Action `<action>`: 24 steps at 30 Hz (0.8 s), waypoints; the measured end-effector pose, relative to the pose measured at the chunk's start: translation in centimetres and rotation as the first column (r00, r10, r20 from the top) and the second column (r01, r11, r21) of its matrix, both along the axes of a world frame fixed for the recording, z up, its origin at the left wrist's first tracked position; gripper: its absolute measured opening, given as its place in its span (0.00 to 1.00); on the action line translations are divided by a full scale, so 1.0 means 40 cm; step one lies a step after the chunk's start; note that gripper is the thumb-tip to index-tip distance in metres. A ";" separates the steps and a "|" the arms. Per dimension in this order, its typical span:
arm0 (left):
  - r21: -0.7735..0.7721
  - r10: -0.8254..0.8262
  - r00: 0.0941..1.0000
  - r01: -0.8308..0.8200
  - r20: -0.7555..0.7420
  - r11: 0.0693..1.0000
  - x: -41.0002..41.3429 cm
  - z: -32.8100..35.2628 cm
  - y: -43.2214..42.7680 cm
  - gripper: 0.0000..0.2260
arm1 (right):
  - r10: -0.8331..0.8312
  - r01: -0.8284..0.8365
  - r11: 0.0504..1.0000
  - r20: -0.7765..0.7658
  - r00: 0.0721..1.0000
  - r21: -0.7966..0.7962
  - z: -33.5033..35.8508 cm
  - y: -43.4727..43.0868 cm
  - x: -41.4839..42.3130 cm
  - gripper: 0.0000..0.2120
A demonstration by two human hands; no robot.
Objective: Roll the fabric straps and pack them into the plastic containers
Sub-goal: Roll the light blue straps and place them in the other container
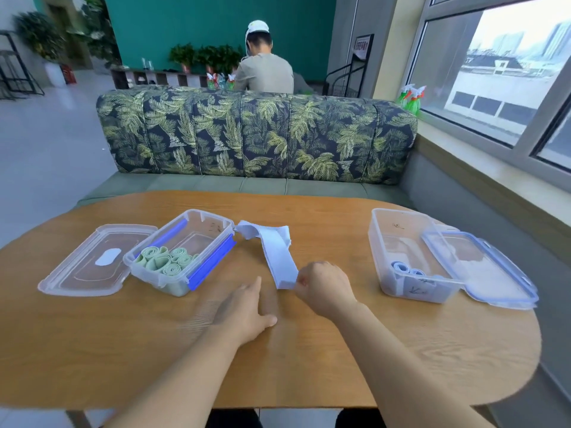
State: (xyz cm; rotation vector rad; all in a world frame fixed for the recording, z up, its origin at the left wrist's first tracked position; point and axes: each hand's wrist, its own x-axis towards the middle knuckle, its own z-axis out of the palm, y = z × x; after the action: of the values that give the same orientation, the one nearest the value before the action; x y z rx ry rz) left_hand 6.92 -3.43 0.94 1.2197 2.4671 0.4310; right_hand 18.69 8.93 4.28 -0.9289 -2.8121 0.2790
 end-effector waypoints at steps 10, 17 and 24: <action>0.474 0.082 0.984 -0.148 0.158 0.868 0.108 0.082 0.003 0.23 | -0.016 0.017 1.000 -0.359 0.933 -0.001 0.212 -0.073 0.059 0.06; 0.530 0.020 0.918 -0.246 0.395 0.812 0.138 0.124 0.006 0.10 | -0.085 -0.055 0.984 -0.714 0.695 -0.171 0.306 -0.065 0.067 0.08; 0.438 -0.100 0.751 -0.266 0.653 0.859 0.181 0.087 0.023 0.06 | -0.227 0.009 0.957 -0.731 0.643 -0.290 0.305 -0.003 0.055 0.10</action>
State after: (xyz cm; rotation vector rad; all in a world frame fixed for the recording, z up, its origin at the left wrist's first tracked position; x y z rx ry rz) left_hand 14.18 -2.50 4.44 0.8832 1.8215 1.3600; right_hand 20.91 8.82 16.49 -0.7796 -1.9367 0.8262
